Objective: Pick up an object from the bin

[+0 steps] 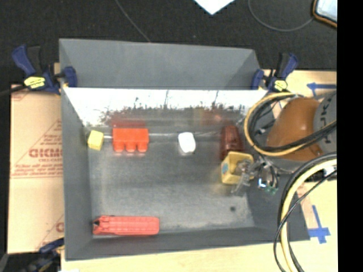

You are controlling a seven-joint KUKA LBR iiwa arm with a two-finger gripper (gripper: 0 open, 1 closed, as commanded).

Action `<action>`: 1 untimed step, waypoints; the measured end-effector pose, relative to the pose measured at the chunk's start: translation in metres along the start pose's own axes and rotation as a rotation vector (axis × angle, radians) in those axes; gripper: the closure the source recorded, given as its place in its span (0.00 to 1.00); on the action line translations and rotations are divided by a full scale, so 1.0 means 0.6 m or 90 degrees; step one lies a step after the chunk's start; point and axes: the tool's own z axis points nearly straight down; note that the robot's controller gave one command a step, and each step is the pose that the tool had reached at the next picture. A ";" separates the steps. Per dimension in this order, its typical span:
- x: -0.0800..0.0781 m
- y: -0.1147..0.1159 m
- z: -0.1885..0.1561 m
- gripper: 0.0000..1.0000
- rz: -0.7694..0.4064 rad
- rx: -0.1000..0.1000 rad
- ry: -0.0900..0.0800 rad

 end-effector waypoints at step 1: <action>-0.062 0.048 -0.097 1.00 -0.020 0.003 0.001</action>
Offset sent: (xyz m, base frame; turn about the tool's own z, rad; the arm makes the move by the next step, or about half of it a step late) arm -0.0014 -0.0027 0.0086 -0.0037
